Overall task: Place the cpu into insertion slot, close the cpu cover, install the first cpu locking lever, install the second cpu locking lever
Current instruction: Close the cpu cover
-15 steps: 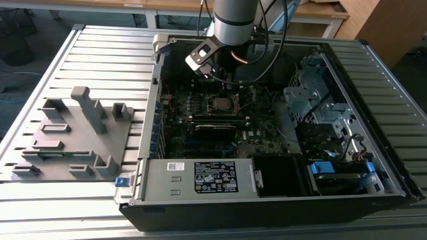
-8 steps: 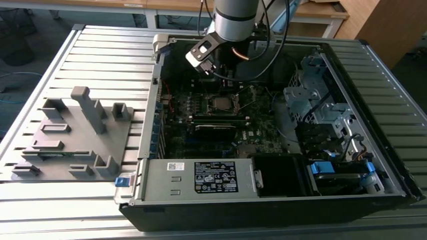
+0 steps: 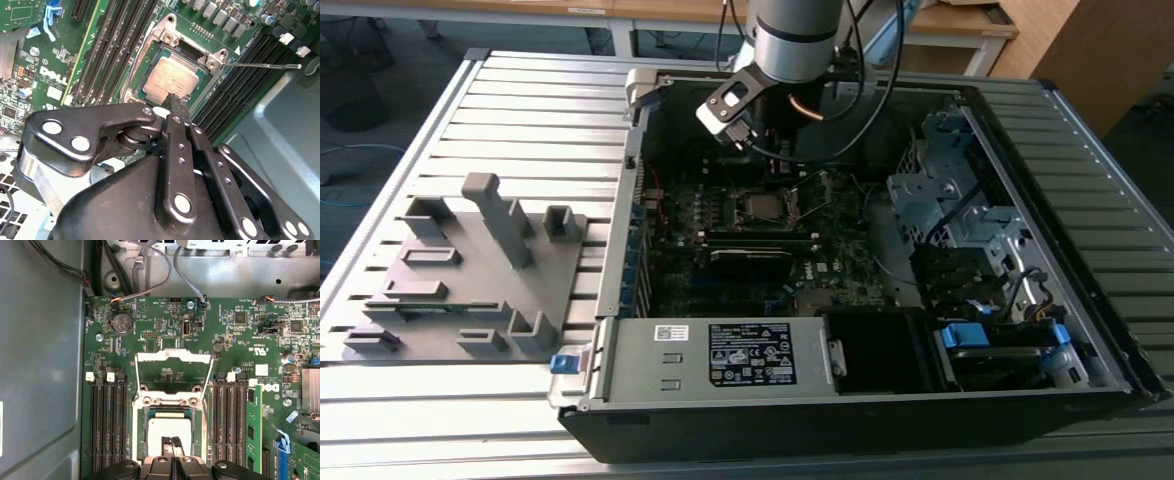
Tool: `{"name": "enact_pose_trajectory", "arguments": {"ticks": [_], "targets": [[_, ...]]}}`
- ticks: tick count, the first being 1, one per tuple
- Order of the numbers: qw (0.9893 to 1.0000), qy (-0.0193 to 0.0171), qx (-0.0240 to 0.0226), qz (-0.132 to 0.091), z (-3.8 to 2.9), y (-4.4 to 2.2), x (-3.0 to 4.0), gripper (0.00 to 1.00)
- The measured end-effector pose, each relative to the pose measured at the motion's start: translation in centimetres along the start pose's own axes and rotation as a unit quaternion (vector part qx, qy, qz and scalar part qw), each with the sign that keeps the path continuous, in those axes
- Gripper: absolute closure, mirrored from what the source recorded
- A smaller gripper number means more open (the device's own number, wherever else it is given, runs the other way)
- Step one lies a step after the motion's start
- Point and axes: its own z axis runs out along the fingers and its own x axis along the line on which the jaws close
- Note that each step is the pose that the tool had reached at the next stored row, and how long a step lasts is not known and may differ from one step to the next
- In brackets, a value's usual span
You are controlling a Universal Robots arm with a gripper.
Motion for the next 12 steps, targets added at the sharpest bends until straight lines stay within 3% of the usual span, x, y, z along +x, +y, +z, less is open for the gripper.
{"name": "enact_pose_trajectory", "arguments": {"ticks": [12], "targets": [[1.0000,0.0001,-0.0001,0.000,-0.34,0.02,0.01,0.90]]}}
